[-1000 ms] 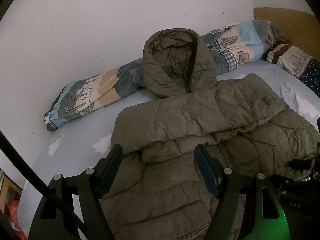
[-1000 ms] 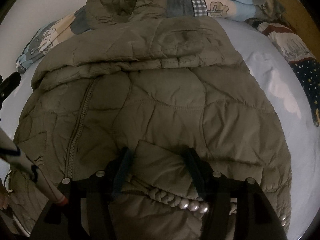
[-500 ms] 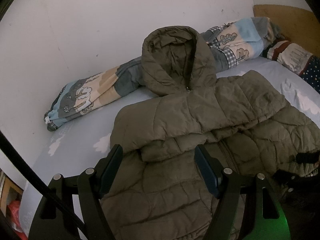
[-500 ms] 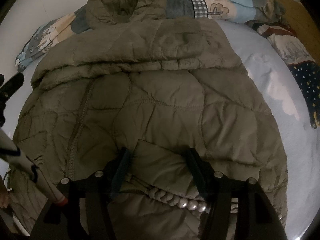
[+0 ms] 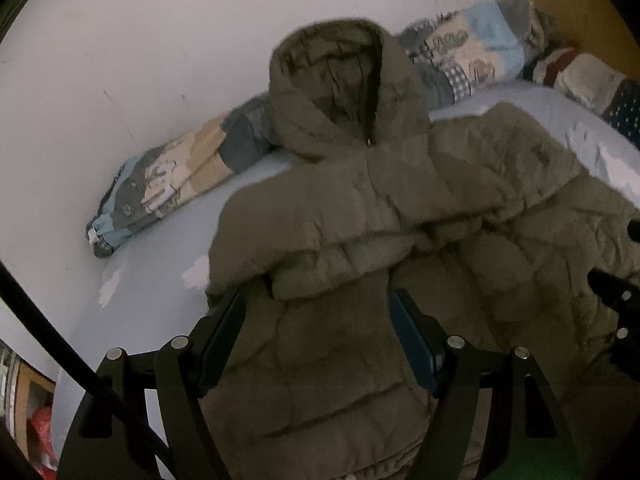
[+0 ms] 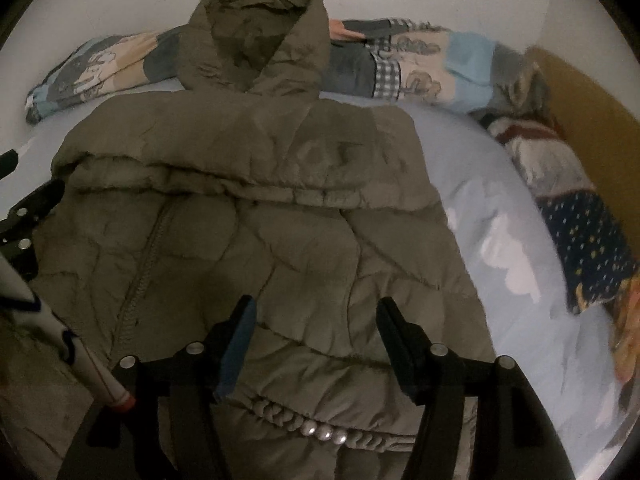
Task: Fold large clothes
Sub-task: 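Fold the hem up toward the hood with both tools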
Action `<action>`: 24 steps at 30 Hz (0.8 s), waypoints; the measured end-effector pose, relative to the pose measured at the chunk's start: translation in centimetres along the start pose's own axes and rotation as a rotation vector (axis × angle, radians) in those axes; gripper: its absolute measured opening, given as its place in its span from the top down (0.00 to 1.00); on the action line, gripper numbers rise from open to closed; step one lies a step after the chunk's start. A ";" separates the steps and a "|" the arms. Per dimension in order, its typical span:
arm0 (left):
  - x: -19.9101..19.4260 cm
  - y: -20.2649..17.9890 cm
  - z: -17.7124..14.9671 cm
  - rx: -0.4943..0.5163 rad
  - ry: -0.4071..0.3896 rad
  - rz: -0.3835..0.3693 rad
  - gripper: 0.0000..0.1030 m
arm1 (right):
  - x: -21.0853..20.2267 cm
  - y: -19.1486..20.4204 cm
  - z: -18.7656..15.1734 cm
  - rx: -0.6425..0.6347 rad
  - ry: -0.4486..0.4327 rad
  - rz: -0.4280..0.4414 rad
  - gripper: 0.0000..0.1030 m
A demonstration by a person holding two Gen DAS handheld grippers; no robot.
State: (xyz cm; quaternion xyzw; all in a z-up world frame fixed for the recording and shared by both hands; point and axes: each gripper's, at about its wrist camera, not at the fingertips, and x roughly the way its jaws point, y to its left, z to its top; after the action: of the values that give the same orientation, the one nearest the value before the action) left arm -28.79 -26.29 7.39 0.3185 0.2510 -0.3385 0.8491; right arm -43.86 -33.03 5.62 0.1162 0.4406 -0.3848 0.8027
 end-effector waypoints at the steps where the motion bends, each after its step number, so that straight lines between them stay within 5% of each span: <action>1: 0.5 -0.2 -0.2 0.004 0.022 -0.001 0.29 | 0.0 0.2 0.1 -0.012 -0.003 -0.003 0.34; 10: 3.8 -1.3 -1.5 0.023 0.176 -0.011 0.29 | 0.1 0.3 0.4 -0.042 -0.006 -0.010 0.33; 24: 4.5 -1.8 -1.7 0.038 0.207 -0.007 0.29 | 0.8 0.9 0.1 -0.056 0.016 -0.018 0.32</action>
State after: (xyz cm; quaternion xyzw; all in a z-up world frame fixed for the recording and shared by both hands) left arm -27.54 -27.97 2.75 0.3671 0.3319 -0.3118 0.8111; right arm -42.87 -32.89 4.90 0.0928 0.4586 -0.3785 0.7987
